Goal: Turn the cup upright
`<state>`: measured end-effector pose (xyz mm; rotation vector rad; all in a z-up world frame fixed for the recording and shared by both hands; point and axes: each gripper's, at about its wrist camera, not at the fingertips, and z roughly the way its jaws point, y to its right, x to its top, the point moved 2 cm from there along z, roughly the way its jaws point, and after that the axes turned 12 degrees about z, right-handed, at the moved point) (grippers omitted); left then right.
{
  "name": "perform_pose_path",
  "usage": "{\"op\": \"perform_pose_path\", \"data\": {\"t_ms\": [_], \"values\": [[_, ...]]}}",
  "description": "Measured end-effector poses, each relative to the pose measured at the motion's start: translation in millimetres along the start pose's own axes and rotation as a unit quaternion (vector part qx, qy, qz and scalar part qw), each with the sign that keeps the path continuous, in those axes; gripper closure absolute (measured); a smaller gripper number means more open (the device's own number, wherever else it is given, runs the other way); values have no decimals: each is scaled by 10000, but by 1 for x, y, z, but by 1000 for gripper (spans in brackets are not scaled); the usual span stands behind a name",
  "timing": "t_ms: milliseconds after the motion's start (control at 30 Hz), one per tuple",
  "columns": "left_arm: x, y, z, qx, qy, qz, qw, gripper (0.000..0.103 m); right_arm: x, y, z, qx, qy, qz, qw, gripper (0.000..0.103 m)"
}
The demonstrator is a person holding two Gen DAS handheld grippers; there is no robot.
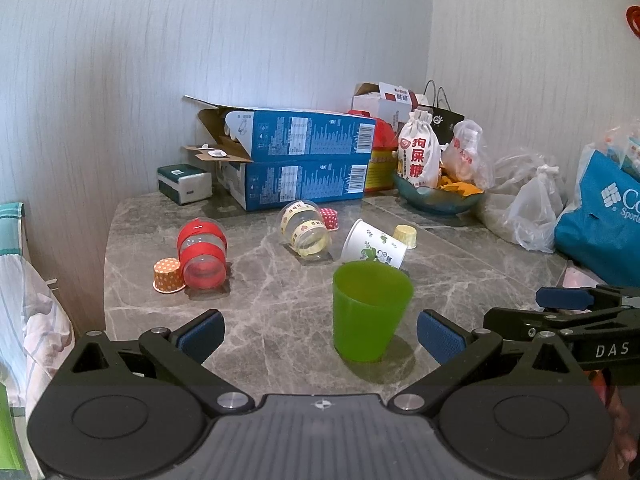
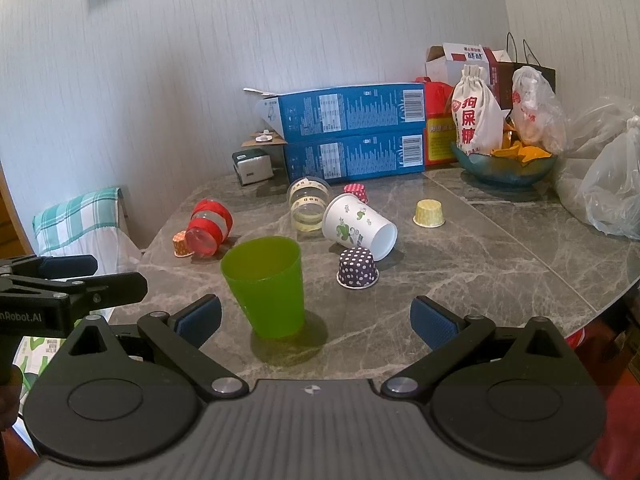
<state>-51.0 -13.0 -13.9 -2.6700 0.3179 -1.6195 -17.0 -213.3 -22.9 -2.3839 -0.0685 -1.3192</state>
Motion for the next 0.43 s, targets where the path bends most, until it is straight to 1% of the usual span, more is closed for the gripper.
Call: {"op": "perform_pose_path", "data": {"t_ms": [167,433], "values": [[-1,2,2,78,14,53,10000,0,0,0,0,2,-2,3,10000,1],[-2,3,4,40,109,102,9999,0,-4,-2,5,39,-63,-19,10000,1]]}}
